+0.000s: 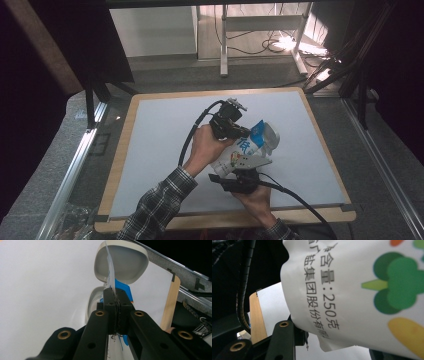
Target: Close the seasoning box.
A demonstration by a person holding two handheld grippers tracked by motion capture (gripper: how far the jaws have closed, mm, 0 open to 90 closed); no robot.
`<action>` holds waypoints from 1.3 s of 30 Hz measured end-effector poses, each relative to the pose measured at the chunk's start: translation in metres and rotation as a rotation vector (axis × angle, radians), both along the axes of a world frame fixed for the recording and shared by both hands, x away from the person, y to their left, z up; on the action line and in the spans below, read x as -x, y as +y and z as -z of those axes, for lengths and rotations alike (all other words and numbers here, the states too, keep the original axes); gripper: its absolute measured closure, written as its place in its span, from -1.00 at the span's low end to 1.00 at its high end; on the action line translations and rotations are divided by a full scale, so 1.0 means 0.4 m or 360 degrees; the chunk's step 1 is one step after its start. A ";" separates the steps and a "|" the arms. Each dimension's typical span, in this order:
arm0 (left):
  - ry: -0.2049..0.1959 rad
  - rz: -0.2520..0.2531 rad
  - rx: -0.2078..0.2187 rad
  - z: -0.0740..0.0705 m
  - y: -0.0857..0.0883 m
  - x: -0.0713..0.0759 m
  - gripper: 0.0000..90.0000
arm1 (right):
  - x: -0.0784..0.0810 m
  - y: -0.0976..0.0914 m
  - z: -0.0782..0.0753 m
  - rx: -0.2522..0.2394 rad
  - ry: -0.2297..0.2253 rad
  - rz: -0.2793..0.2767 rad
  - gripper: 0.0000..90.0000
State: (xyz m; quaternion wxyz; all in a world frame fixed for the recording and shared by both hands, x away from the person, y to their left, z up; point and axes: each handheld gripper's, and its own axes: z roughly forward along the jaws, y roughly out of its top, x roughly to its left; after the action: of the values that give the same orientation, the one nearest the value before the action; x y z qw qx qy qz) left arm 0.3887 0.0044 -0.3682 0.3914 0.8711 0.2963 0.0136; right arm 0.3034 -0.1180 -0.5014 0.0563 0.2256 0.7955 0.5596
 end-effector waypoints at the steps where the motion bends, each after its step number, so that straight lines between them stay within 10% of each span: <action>1: 0.0000 -0.0001 0.0004 0.000 0.003 0.001 0.97 | -0.001 0.000 0.001 0.0005 0.0001 0.0002 0.24; 39: 0.0001 0.0001 0.0086 -0.013 0.071 0.025 0.98 | -0.023 -0.024 0.028 0.0100 0.0033 0.0084 0.24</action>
State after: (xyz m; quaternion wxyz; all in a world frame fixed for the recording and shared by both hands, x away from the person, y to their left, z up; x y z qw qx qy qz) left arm 0.3786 0.0327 -0.3630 0.4146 0.8603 0.2965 0.0053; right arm 0.3128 -0.1275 -0.5126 0.0698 0.2504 0.8071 0.5301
